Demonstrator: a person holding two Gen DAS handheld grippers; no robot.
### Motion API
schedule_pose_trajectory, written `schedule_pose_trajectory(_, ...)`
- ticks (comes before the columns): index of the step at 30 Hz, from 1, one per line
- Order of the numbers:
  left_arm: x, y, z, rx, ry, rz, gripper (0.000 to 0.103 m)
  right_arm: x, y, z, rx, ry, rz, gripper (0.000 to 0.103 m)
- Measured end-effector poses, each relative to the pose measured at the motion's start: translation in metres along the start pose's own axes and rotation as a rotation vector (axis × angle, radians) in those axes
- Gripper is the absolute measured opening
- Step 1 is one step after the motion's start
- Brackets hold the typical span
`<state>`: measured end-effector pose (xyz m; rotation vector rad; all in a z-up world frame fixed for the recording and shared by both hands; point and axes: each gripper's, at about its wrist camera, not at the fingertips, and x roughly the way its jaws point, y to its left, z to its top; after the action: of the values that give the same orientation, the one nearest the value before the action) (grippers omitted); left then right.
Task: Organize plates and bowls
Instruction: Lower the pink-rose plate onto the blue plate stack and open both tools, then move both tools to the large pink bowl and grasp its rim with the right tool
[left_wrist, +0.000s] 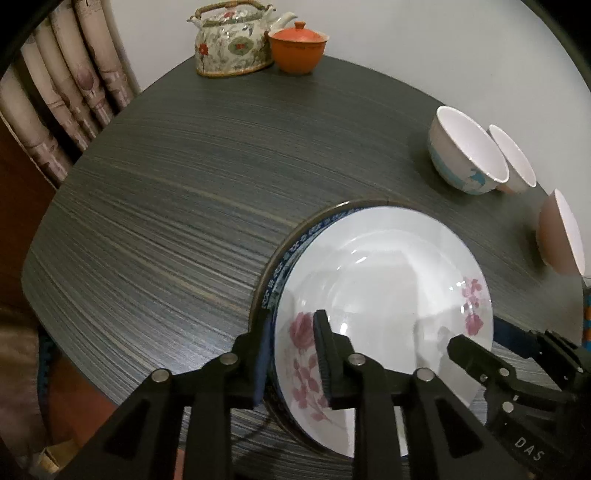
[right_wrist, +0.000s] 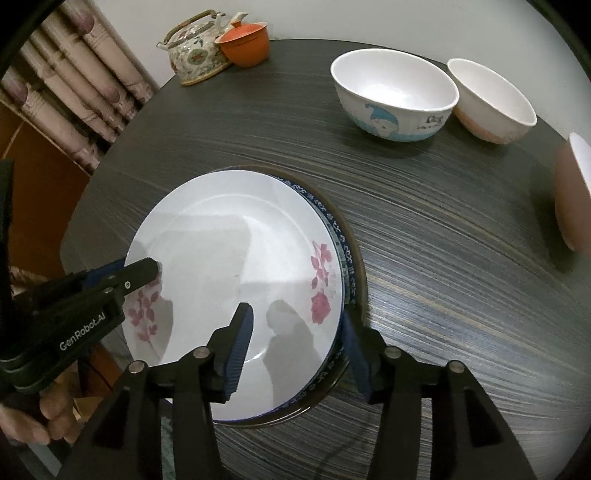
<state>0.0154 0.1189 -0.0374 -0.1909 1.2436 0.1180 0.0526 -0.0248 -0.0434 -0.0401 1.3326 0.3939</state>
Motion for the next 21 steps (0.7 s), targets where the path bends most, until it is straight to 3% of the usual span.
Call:
schedule_pose_trajectory(5,-0.008,-0.003,0.003,0.003,-0.019,-0.002,0.034,-0.001,-0.003,0.001,0.021,-0.004,0.025,0.051)
schedule_pose_trajectory(15,-0.025,-0.019,0.005,0.002,-0.069,0.007,0.035,-0.018,-0.017,-0.004,0.054,-0.049,0.034,0.059)
schedule_pose_trajectory(21,-0.031,-0.055,0.006,0.048,-0.095,0.006,0.035,-0.031,-0.038,-0.014,0.092,-0.083,0.014,0.06)
